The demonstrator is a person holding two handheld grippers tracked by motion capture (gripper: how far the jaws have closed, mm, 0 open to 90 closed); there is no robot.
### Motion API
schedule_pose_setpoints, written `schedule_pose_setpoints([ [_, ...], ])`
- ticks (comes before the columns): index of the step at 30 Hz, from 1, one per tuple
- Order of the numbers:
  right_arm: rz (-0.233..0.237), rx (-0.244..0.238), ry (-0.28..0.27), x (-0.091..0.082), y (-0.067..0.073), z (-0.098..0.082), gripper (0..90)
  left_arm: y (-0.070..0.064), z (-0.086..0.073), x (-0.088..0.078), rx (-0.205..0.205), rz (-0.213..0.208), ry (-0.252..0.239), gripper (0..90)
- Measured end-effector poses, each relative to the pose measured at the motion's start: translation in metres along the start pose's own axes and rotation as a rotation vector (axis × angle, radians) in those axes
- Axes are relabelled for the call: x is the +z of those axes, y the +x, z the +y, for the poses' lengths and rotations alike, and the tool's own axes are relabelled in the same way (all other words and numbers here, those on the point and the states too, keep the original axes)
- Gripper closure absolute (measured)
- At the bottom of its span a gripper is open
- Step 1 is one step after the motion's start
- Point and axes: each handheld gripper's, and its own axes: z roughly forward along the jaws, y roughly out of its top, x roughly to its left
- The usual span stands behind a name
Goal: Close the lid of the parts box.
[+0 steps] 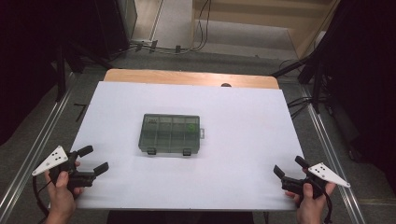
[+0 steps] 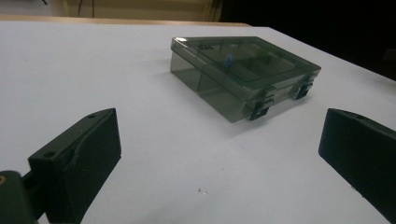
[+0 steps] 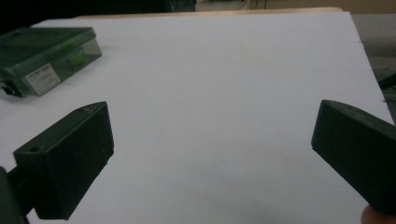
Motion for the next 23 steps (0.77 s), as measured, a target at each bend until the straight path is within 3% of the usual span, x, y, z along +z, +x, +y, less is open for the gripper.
schedule_pose_setpoints([
  [2, -0.014, -0.006, -0.024, -0.0002, -0.0020, -0.0004, 0.0, -0.0016, -0.0005, 0.0023, 0.011, 0.010, 0.009, 0.0],
  [5, -0.016, 0.002, -0.018, 0.0003, 0.0005, -0.0014, 0.0, -0.0053, -0.0015, 0.0035, 0.035, 0.027, 0.015, 0.0],
  [9, -0.031, -0.021, -0.025, 0.0004, 0.0027, -0.0031, 0.0, -0.0054, -0.0034, 0.0001, 0.023, 0.034, -0.009, 0.0],
  [16, -0.042, -0.002, -0.017, 0.0000, 0.0037, -0.0038, 0.0, -0.0060, -0.0034, 0.0024, 0.023, 0.038, 0.007, 0.0],
  [19, -0.042, -0.024, -0.015, 0.0017, 0.0036, -0.0037, 0.0, -0.0051, -0.0034, 0.0029, 0.016, 0.039, 0.007, 0.0],
  [23, -0.033, -0.003, -0.007, 0.0026, 0.0020, -0.0033, 0.0, -0.0046, -0.0032, 0.0044, 0.012, 0.040, 0.023, 0.0],
])
